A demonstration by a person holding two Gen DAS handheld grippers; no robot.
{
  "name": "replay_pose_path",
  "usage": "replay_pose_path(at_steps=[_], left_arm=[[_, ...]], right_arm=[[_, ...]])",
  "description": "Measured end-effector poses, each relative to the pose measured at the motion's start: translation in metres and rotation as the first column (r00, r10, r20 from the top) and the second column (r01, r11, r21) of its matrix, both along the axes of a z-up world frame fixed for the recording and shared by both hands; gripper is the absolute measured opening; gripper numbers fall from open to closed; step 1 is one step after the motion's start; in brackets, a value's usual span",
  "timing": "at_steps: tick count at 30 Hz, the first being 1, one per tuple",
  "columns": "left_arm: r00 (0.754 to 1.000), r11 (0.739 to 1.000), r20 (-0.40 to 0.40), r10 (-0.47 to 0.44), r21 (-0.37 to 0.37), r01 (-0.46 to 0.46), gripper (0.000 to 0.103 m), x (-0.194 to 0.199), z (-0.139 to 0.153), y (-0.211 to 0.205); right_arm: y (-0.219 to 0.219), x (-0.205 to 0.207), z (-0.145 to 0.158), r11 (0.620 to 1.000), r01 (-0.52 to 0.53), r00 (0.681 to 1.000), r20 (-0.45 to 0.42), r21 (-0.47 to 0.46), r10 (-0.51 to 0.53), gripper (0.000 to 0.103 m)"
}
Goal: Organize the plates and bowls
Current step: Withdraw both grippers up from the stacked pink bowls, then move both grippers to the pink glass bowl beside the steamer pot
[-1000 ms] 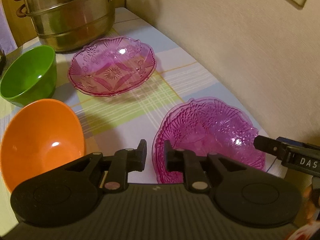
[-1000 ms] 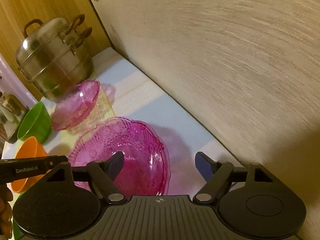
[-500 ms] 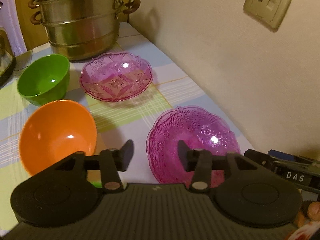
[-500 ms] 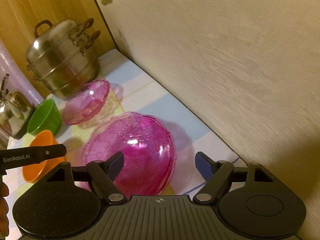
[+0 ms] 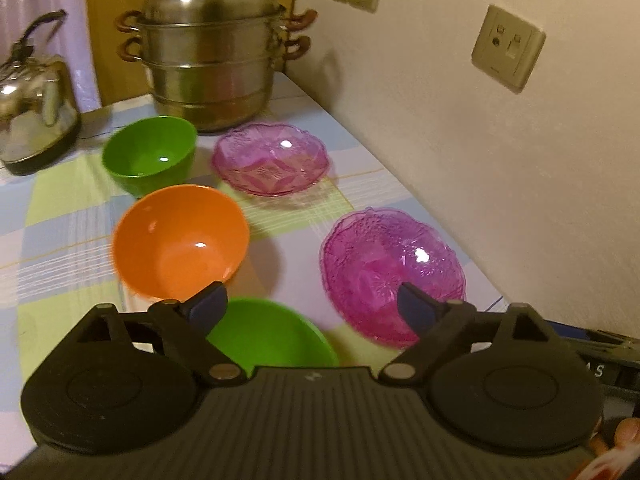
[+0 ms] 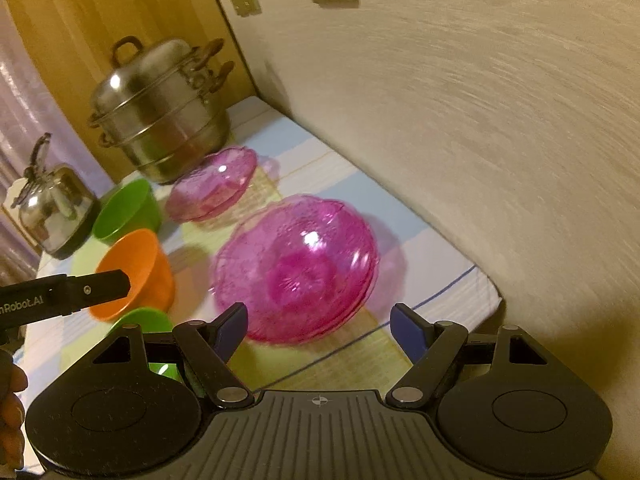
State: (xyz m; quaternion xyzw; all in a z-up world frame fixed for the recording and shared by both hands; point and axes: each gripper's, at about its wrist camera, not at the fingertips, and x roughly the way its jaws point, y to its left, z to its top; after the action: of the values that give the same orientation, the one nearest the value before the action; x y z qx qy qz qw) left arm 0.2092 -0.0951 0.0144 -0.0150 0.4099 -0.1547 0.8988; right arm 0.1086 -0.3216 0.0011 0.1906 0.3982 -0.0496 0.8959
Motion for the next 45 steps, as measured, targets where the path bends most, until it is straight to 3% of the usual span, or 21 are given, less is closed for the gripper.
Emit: replay_pose_path(at_steps=[6,14,29,38,42,45], left_arm=[[0.995,0.997,0.056,0.078,0.022,-0.08,0.094,-0.038,0.01,0.022],[0.978,0.983,0.094,0.184,-0.001,-0.185,0.094,-0.078,0.014,0.054],[0.961,0.965,0.105,0.257,0.019,-0.261,0.094,-0.108,0.011,0.094],[0.965,0.971,0.114,0.236,0.008,-0.239,0.094,-0.081,0.022,0.096],[0.98,0.984,0.093,0.178,0.005,-0.18,0.094,-0.047,0.027,0.087],[0.991,0.991,0.047,0.129,-0.041,-0.127,0.094,-0.011,0.03,0.082]], right_arm=[[0.023,-0.022,0.016,0.998,-0.048,0.998,0.037,-0.042,0.049,0.078],[0.059,-0.047,0.032,0.988,-0.12,0.988,0.089,-0.097,0.129,0.078],[0.103,-0.056,0.033,0.968,-0.23,0.965,0.106,-0.103,0.241,0.078],[0.095,-0.037,0.042,0.972,-0.234,0.964,0.119,-0.039,0.237,0.078],[0.082,-0.011,0.046,0.974,-0.225,0.968,0.116,0.004,0.223,0.078],[0.07,0.017,0.049,0.975,-0.219,0.97,0.115,0.033,0.214,0.078]])
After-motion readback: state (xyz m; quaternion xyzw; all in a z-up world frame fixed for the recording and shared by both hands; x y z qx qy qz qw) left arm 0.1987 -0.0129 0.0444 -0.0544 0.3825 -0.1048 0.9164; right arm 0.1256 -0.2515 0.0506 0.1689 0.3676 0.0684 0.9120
